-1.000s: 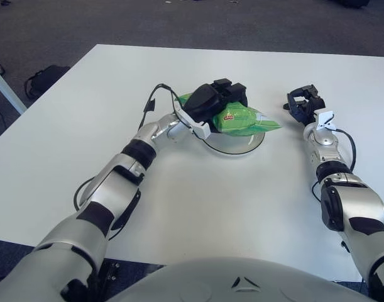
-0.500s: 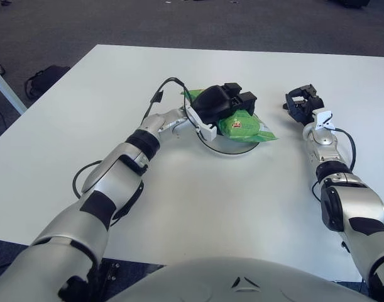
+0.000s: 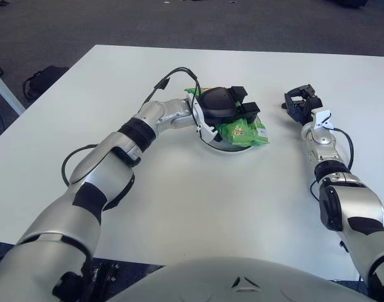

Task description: Put the snack into the plate.

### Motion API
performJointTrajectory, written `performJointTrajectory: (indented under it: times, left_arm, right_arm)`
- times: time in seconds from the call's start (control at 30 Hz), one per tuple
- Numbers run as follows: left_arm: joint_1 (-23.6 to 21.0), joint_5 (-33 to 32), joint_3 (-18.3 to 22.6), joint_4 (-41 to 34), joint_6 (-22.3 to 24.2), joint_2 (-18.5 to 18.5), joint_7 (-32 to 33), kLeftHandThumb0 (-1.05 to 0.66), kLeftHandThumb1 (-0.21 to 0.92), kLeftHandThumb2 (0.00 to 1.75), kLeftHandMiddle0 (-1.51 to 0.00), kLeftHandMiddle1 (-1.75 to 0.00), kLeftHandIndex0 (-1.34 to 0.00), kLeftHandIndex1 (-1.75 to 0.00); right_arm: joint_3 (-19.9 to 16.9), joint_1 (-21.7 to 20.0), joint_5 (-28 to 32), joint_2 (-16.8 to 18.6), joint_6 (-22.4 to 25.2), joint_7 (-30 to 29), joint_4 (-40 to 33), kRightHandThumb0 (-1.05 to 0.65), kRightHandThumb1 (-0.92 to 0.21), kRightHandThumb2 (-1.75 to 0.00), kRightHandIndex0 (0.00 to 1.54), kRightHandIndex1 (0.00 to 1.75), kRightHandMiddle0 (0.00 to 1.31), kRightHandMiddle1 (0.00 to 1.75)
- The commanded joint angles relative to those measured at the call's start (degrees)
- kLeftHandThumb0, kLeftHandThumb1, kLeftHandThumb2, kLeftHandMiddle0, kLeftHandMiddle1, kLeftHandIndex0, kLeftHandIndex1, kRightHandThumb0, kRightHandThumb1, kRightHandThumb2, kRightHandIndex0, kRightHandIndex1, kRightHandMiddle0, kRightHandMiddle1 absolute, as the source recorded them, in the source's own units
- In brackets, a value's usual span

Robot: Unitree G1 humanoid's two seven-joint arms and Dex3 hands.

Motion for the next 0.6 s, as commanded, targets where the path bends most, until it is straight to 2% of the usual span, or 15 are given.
performJointTrajectory:
  times: [0.0,0.2,0.23,0.27,0.33,0.37,0.43,0.57]
  left_arm:
    - [2.52,-3.47,-0.23,-2.27,-0.58,2.57,-9.86,-0.86,0.83,0.42,-0.17,-1.53,0.0,-0.99]
    - [3.33,-15.89,1.48,-5.75,-0.14,3.62,-23.25,-0.93,0.91,0.36,-0.16,-1.32,0.0,-0.82]
    - [3.2,-20.28,1.56,-6.15,0.24,3.71,-27.49,-0.94,0.91,0.36,-0.16,-1.29,0.0,-0.81]
    - [3.11,-23.4,1.66,-6.37,0.56,3.71,-30.6,-0.94,0.92,0.37,-0.12,-1.12,0.0,-0.75]
    - [3.12,-30.51,1.64,-6.37,1.5,3.34,-37.4,-0.95,0.92,0.37,-0.08,-0.92,0.0,-0.68]
    - [3.2,-32.08,1.71,-6.48,1.84,3.24,-39.05,-0.95,0.92,0.37,-0.06,-0.78,0.0,-0.62]
    - [3.01,-35.6,1.8,-6.79,2.42,3.24,-42.95,-0.96,0.92,0.36,-0.05,-0.62,0.0,-0.55]
    - [2.12,-40.79,2.56,-6.59,3.04,3.34,-49.32,-1.01,0.92,0.39,-0.01,-0.26,0.0,-0.28]
  right_arm:
    - [0.96,3.38,-0.88,1.57,4.64,1.39,2.43,-0.35,-0.92,-0.54,0.33,1.24,0.18,1.75]
    - [1.2,3.36,-1.15,1.49,4.96,1.42,2.5,-0.35,-0.92,-0.54,0.33,1.25,0.18,1.75]
    - [1.14,3.3,-1.06,1.49,5.15,1.62,2.59,-0.35,-0.92,-0.54,0.33,1.25,0.18,1.75]
    - [1.09,3.23,-0.99,1.49,5.3,1.77,2.69,-0.35,-0.92,-0.54,0.33,1.25,0.18,1.75]
    - [0.96,3.12,-0.83,1.48,5.61,2.06,2.84,-0.35,-0.92,-0.54,0.34,1.26,0.18,1.75]
    - [0.93,3.09,-0.81,1.48,5.66,2.11,2.86,-0.35,-0.92,-0.54,0.34,1.26,0.18,1.75]
    - [0.89,3.04,-0.8,1.44,5.77,2.17,3.0,-0.35,-0.92,-0.54,0.34,1.27,0.18,1.75]
    - [0.79,2.79,-0.81,1.43,6.01,2.08,3.37,-0.35,-0.92,-0.54,0.35,1.27,0.18,1.75]
